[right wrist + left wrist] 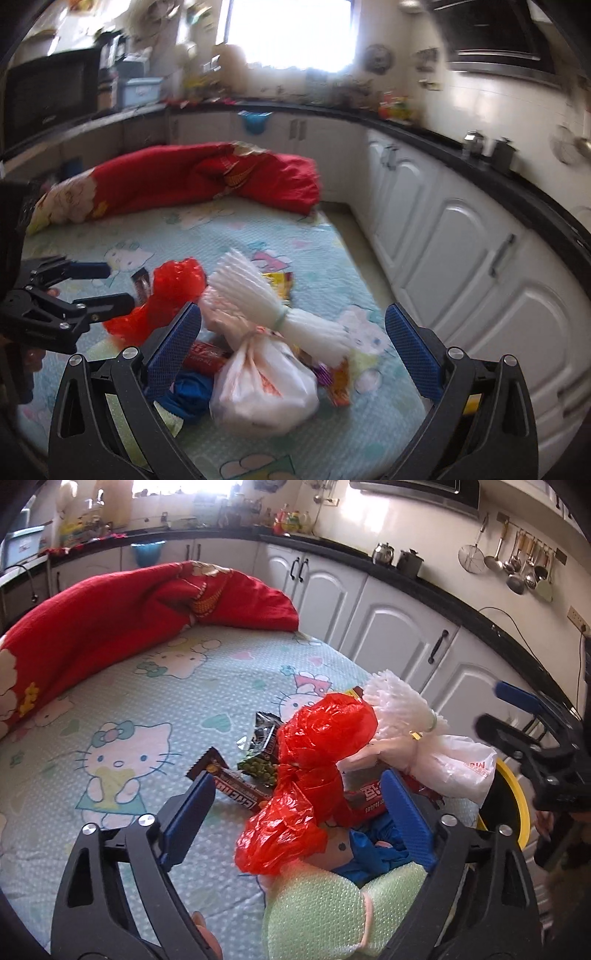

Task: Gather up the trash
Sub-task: 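Grasp the red plastic bag with the left tool while the right tool grasps the white bag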

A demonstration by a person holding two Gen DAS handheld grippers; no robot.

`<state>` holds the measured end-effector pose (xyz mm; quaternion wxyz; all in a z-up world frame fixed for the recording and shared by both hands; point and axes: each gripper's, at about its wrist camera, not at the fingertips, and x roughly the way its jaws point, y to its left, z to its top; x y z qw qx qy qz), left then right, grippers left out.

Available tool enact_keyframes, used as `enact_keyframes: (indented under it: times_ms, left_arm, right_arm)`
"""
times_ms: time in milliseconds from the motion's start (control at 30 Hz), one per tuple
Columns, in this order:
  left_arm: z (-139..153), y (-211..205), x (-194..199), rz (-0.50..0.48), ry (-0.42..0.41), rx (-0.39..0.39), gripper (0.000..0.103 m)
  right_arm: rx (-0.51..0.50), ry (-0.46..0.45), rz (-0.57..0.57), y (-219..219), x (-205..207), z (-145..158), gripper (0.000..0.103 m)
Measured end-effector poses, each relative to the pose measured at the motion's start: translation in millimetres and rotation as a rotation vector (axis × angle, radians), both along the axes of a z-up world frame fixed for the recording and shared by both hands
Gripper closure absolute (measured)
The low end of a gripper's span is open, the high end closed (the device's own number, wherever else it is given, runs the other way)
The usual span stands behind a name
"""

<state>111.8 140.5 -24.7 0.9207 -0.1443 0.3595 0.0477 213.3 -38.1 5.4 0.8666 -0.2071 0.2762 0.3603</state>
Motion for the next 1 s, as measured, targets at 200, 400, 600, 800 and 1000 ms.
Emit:
enact_keyframes:
  times_ms: [200,400,600,800,1000]
  left_arm:
    - [-1.0,1.1,14.2,-0.021,0.015,-0.007,0.029]
    - [1.4,1.5,30.4,-0.061,0.033,0.0,0.037]
    - [-3.3,-4.5,47.2,-0.114,0.065,0.004,0.04]
    - [-11.9,-5.2,57.6,-0.118,0.102,0.001,0.062]
    - [-10.9,0.8,55.0,-0.102,0.091,-0.004,0.084]
  right_arm:
    - [-0.075,0.046,0.075,30.6,22.5,-8.6,0.012]
    - [-0.12,0.142,0.113,44.9,43.5,-20.0,0.031]
    - [-0.116,0.204,0.153,51.9,44.5,-29.5,0.053]
    - [-0.106,0.213,0.191,54.8,36.2,-33.6,0.08]
    - [-0.05,0.212,0.184,46.8,33.2,-25.2,0.086]
